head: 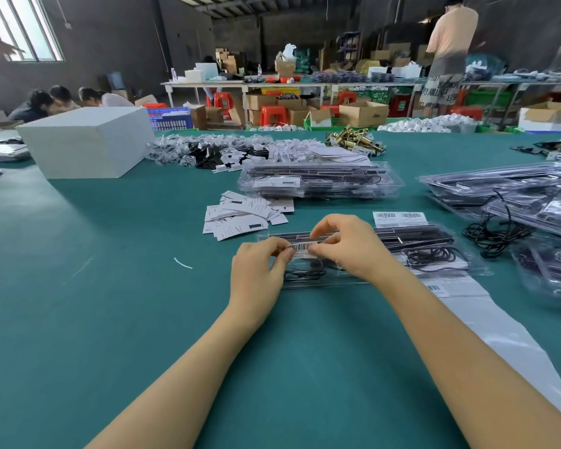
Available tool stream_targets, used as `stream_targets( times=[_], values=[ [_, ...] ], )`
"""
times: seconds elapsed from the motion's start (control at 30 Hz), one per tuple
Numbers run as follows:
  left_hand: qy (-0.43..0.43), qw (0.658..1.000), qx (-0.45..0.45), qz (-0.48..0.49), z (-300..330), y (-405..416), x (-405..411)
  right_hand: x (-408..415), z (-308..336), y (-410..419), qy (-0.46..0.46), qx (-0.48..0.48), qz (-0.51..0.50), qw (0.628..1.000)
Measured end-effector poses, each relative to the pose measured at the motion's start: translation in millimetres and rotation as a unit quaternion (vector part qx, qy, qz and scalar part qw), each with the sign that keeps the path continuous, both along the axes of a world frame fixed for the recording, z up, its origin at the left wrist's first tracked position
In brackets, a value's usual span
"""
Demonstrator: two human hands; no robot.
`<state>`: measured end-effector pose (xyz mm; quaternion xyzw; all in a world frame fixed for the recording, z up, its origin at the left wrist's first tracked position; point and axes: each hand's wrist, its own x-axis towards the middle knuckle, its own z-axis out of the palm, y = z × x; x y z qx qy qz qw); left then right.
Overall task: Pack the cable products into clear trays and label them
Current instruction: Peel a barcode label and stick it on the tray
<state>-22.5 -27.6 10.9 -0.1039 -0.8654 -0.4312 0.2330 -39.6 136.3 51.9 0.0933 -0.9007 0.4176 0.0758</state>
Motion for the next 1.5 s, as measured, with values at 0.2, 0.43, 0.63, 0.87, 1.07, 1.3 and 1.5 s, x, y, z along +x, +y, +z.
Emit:
stream_targets(
  times=[0.2, 0.43, 0.63, 0.87, 1.07, 1.3, 1.5],
  values=[
    [0.020, 1.000, 0.014, 0.005, 1, 4, 1, 0, 5, 5, -0.004, -0.002, 0.025, 1.000],
    [-0.001, 0.999, 0.041, -0.004, 0, 0, -3, -2, 5, 15, -0.032, -0.013, 0.028, 0.999],
    [-0.037, 0.994, 0.100, -0.010, 1, -5, -9, -3, 0, 14, -0.080, -0.027, 0.049, 0.995],
    [-0.059, 0.998, 0.028, -0.015, -3, -3, -9, -5, -12, 11, -0.084, 0.003, 0.049, 0.995],
    [-0.028, 0.998, -0.051, -0.009, -6, 2, -10, -7, -15, 9, -0.068, 0.025, 0.046, 0.996],
    [-0.047, 0.994, -0.095, 0.023, -12, 3, -15, -9, -21, 6, -0.059, 0.070, 0.039, 0.995],
    [-0.073, 0.994, -0.076, 0.016, -13, 3, -16, -7, -22, 6, -0.055, 0.089, 0.038, 0.994]
  ],
)
